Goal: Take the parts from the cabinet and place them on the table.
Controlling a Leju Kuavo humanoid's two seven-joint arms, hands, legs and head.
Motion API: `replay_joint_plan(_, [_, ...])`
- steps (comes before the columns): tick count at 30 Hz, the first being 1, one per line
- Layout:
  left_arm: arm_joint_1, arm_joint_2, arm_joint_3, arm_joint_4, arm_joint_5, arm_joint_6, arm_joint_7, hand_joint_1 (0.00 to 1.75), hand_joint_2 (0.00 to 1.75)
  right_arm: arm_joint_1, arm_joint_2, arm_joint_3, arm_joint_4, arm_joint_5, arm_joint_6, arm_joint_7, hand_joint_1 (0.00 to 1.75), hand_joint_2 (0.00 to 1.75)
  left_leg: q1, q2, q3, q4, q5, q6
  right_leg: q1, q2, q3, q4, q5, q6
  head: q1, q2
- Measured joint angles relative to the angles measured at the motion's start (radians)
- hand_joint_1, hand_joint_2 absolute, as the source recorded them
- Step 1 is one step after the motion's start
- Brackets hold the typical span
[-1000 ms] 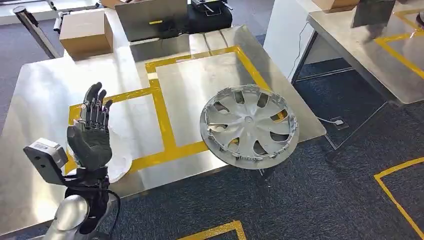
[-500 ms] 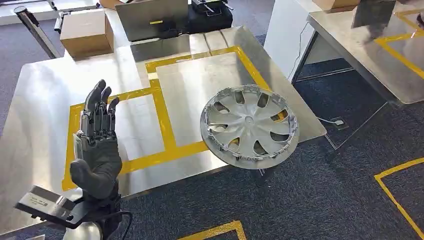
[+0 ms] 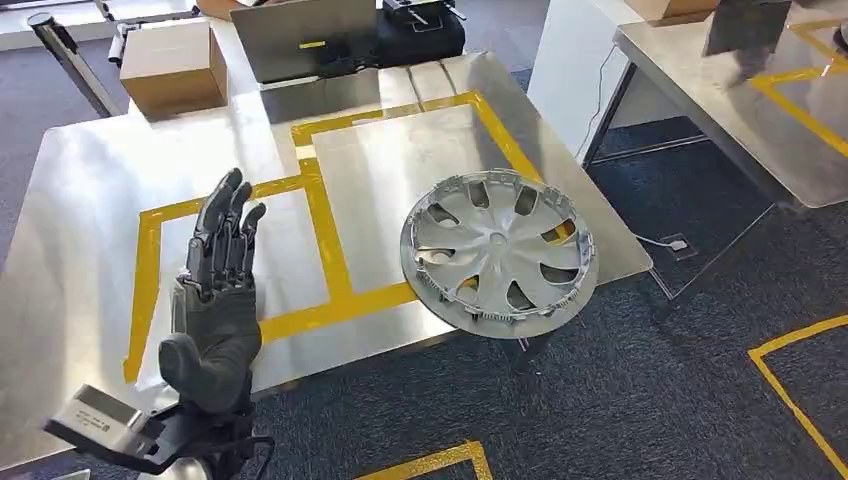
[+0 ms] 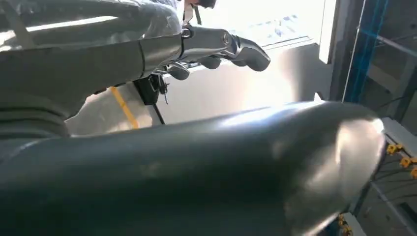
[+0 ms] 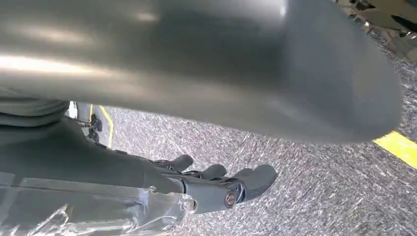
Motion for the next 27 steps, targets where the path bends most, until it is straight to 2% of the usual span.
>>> replay_joint_plan(8, [-0.009, 0.000, -0.006, 0.000, 0.001, 0.000, 0.010, 0.00, 0.00, 0.000, 0.000, 0.000, -0.001, 0.000, 0.000, 0.002, 0.00, 0.00, -0.002, 0.000, 0.000, 0.004, -0.002, 0.002, -0.003, 0.000, 0.000, -0.004, 0.003, 0.002, 0.000, 0.000])
replay_joint_plan(9, [-0.009, 0.000, -0.007, 0.000, 0.001, 0.000, 0.012, 0.00, 0.00, 0.000, 0.003, 0.000, -0.002, 0.000, 0.000, 0.002, 0.00, 0.00, -0.006, 0.000, -0.002, 0.008, 0.001, 0.012, -0.007, 0.000, 0.002, -0.007, 0.008, 0.010, 0.000, 0.000])
replay_joint_plan(11, [-0.015, 0.000, -0.008, -0.001, 0.002, 0.000, 0.013, 0.00, 0.00, 0.000, 0.003, 0.000, -0.002, 0.000, -0.002, 0.002, 0.00, 0.00, -0.007, 0.000, 0.003, -0.012, 0.016, 0.025, -0.006, 0.001, 0.008, -0.020, 0.017, 0.017, -0.002, 0.000])
replay_joint_plan(12, [-0.017, -0.001, -0.010, -0.001, 0.002, 0.000, 0.014, 0.00, 0.00, -0.001, 0.002, 0.000, -0.002, 0.000, -0.002, 0.002, 0.00, 0.00, 0.006, 0.006, 0.019, -0.042, 0.031, 0.025, -0.006, -0.001, 0.007, -0.018, 0.008, 0.018, -0.002, 0.000])
replay_joint_plan(13, [-0.020, -0.001, -0.012, -0.001, 0.002, 0.000, 0.015, 0.00, 0.00, -0.001, 0.002, 0.000, -0.003, 0.000, -0.003, 0.002, 0.00, 0.00, 0.006, 0.007, 0.024, -0.055, 0.037, 0.032, -0.003, -0.001, -0.004, 0.009, -0.016, 0.020, 0.002, 0.000])
replay_joint_plan(14, [-0.022, -0.001, -0.013, -0.001, 0.003, 0.000, 0.016, 0.00, 0.00, -0.001, 0.002, 0.000, -0.003, 0.000, -0.003, 0.002, 0.00, 0.00, 0.008, 0.008, 0.025, -0.056, 0.039, 0.031, -0.004, -0.001, -0.033, 0.071, -0.049, 0.022, 0.003, 0.000])
replay_joint_plan(16, [-0.021, -0.001, -0.016, 0.000, 0.004, 0.000, 0.021, 0.00, 0.00, 0.002, 0.002, 0.000, -0.003, 0.000, -0.003, 0.002, 0.00, 0.00, 0.010, 0.009, 0.025, -0.054, 0.037, 0.029, -0.013, -0.002, -0.107, 0.229, -0.112, 0.030, 0.005, 0.000])
replay_joint_plan(17, [-0.021, -0.001, -0.020, 0.000, 0.005, -0.001, 0.021, 0.00, 0.00, 0.003, 0.002, 0.000, -0.003, 0.000, -0.003, 0.002, 0.00, 0.00, 0.011, 0.009, 0.025, -0.053, 0.036, 0.028, -0.017, -0.002, -0.131, 0.275, -0.118, 0.034, 0.005, 0.000])
replay_joint_plan(18, [-0.021, -0.001, -0.023, 0.000, 0.005, -0.002, 0.023, 0.00, 0.00, 0.003, 0.002, 0.000, -0.003, 0.000, -0.003, 0.003, 0.00, 0.00, 0.014, 0.008, 0.026, -0.051, 0.033, 0.023, -0.020, -0.002, -0.129, 0.268, -0.097, 0.039, 0.006, 0.000])
replay_joint_plan(19, [-0.021, 0.000, -0.024, 0.001, 0.006, -0.003, 0.025, 0.00, 0.00, 0.002, 0.002, 0.000, -0.003, 0.000, -0.003, 0.003, 0.00, 0.00, 0.018, 0.008, 0.027, -0.046, 0.030, 0.017, -0.023, -0.002, -0.105, 0.218, -0.060, 0.043, 0.006, 0.000])
replay_joint_plan(21, [-0.024, 0.000, -0.025, 0.001, 0.006, -0.003, 0.027, 0.00, 0.00, -0.001, 0.002, -0.001, -0.003, 0.000, -0.003, 0.003, 0.00, 0.00, 0.028, 0.007, 0.029, -0.027, 0.012, -0.002, -0.030, -0.005, -0.020, 0.039, 0.033, 0.052, 0.006, 0.000])
replay_joint_plan(22, [-0.024, -0.001, -0.026, 0.001, 0.006, -0.003, 0.027, 0.00, 0.00, -0.002, 0.003, -0.001, -0.003, 0.000, -0.003, 0.003, 0.00, 0.00, 0.029, 0.007, 0.021, -0.019, 0.004, -0.012, -0.027, 0.000, -0.005, 0.019, 0.000, 0.055, 0.011, 0.000])
replay_joint_plan(23, [-0.028, 0.000, -0.027, 0.001, 0.007, -0.003, 0.029, 0.00, 0.00, -0.003, 0.007, -0.001, -0.005, 0.000, -0.003, 0.003, 0.00, 0.00, 0.020, 0.007, 0.010, 0.003, -0.002, -0.022, -0.026, 0.002, -0.007, 0.006, 0.006, 0.032, 0.019, 0.000])
replay_joint_plan(25, [-0.030, 0.000, -0.030, 0.001, 0.008, -0.006, 0.030, 0.00, 0.00, -0.001, 0.006, -0.001, -0.006, 0.000, -0.002, 0.004, 0.00, 0.00, 0.021, 0.006, 0.011, -0.002, 0.002, -0.030, -0.023, 0.002, -0.015, 0.020, 0.001, 0.017, 0.008, 0.000])
replay_joint_plan(27, [-0.031, 0.000, -0.030, 0.001, 0.008, -0.006, 0.031, 0.00, 0.00, 0.000, 0.006, -0.001, -0.006, 0.000, -0.002, 0.004, 0.00, 0.00, 0.025, 0.007, 0.010, 0.002, -0.008, -0.039, -0.026, -0.001, -0.016, 0.018, 0.003, 0.001, 0.008, 0.000])
